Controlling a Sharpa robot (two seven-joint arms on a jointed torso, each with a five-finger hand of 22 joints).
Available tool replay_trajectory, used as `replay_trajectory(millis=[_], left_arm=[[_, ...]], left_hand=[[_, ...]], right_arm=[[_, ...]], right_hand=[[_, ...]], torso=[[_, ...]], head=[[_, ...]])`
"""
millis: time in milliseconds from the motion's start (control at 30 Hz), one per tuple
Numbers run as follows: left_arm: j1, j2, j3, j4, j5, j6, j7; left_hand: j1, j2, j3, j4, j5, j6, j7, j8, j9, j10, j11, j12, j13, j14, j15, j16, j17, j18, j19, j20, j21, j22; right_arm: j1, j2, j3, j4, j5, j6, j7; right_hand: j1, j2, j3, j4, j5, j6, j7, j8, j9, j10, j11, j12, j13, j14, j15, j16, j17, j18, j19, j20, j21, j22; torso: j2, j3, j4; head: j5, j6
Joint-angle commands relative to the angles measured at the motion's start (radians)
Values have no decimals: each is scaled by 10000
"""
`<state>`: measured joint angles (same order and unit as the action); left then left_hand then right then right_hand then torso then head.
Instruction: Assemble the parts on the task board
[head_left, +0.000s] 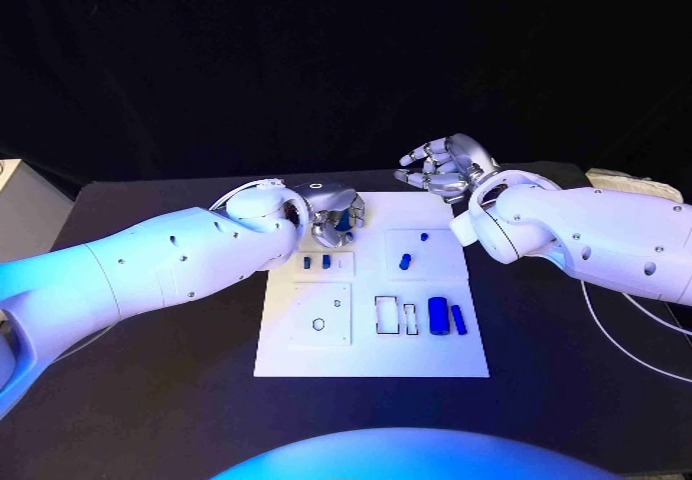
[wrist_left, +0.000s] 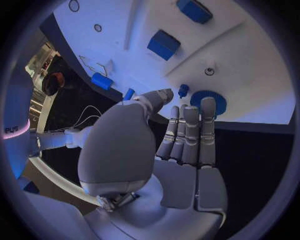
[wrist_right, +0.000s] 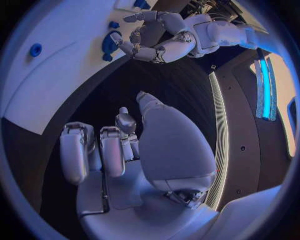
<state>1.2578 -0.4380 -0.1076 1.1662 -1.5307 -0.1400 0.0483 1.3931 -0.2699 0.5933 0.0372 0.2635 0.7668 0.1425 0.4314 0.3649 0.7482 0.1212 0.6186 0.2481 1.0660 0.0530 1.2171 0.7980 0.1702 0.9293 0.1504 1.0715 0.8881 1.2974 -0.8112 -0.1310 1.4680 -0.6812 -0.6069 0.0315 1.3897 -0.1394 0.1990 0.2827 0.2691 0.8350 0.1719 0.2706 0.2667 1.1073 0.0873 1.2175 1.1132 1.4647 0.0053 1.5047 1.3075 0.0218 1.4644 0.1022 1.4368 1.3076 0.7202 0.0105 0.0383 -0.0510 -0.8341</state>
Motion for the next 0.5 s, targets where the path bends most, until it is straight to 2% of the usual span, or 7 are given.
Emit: replay_trajectory(millis=[33, 500], left_arm=[[-2, 50, 1, -12, -321, 598, -271], [-48, 129, -16, -160, -370, 842, -460]], left_hand=[[-103, -13, -9, -53, -29, 127, 2, -69, -48, 131, -14, 69, -41, 118, -10, 140, 70, 21, 124, 16, 93, 95], [-65, 138, 192, -159, -28, 509, 7, -243, -213, 550, -67, 82, -242, 487, -54, 652, 317, -31, 380, -34, 350, 385]], right_arm=[[-2, 4, 2, 23, -133, 39, 127], [1, 10, 2, 27, -135, 39, 129]], right_hand=[[-16, -1, 72, 1, -24, -52, 20, 25, -11, -47, 18, -28, -9, 716, 32, -31, 1276, 126, 538, 56, -57, 1576], [-34, 10, 120, 19, -24, -49, 19, 35, -13, -46, 15, -62, -51, 711, 30, -42, 1262, 126, 537, 52, -62, 1575]], torso=[[4, -13, 13], [-2, -9, 13]], head=[[-24, -16], [-41, -56]])
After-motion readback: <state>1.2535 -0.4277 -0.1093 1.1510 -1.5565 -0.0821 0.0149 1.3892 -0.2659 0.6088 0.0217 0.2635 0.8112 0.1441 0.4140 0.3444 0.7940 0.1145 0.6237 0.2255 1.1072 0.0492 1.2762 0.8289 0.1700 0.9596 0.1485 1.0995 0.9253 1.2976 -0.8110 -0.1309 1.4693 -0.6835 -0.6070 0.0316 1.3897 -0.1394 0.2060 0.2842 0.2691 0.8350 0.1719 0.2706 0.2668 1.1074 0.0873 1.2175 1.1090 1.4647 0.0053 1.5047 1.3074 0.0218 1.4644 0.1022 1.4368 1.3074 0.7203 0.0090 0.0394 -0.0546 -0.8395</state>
